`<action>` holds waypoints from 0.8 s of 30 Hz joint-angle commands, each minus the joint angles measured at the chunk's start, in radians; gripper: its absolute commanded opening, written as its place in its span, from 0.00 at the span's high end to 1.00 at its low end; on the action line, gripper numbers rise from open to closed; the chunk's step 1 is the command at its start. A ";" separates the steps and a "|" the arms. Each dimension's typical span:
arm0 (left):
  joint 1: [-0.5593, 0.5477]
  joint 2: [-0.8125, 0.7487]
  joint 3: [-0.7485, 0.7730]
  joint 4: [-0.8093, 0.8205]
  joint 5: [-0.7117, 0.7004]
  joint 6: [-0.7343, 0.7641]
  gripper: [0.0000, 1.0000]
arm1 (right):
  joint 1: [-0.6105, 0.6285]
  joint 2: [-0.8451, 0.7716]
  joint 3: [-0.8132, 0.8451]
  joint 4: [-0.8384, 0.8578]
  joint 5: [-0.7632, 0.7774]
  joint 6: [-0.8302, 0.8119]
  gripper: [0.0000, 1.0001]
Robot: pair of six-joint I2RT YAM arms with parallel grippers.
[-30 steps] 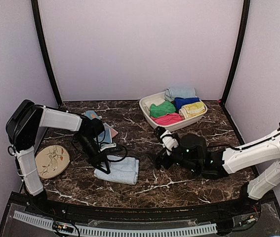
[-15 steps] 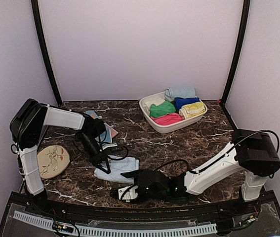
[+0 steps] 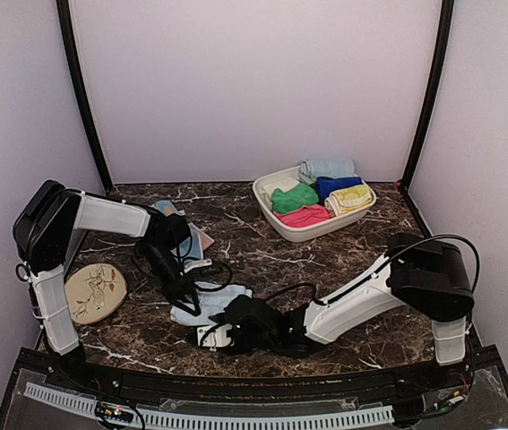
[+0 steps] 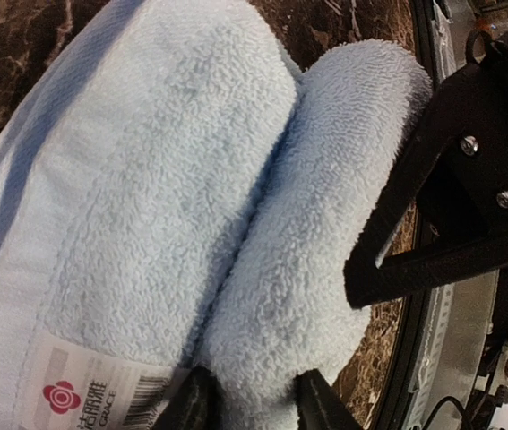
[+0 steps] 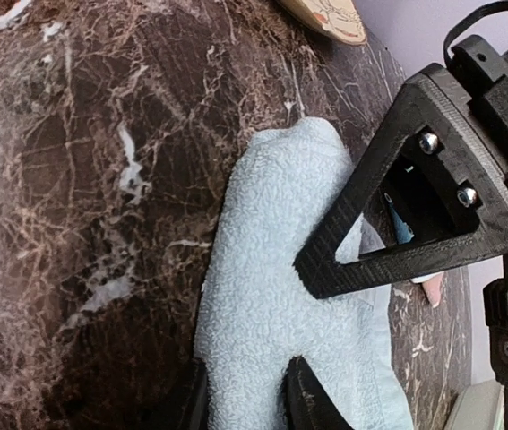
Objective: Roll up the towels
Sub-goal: Roll the towel at the center of the board.
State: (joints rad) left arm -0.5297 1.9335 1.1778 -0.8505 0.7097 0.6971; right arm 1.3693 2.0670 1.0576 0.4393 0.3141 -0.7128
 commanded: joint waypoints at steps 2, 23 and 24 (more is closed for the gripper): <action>0.041 -0.114 -0.105 0.153 -0.147 -0.012 0.50 | -0.056 0.017 0.014 -0.226 -0.143 0.239 0.81; -0.006 -0.552 -0.342 0.249 -0.096 0.116 0.38 | -0.324 0.101 0.068 -0.353 -0.935 0.844 0.99; -0.033 -0.548 -0.347 0.273 -0.121 0.116 0.38 | -0.335 0.114 0.081 -0.359 -0.976 0.863 0.99</action>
State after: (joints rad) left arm -0.4870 1.4040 0.8619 -0.6209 0.6353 0.7830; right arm 1.0653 2.0727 1.1488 0.2852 -0.4606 -0.0109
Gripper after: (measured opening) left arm 0.618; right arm 0.167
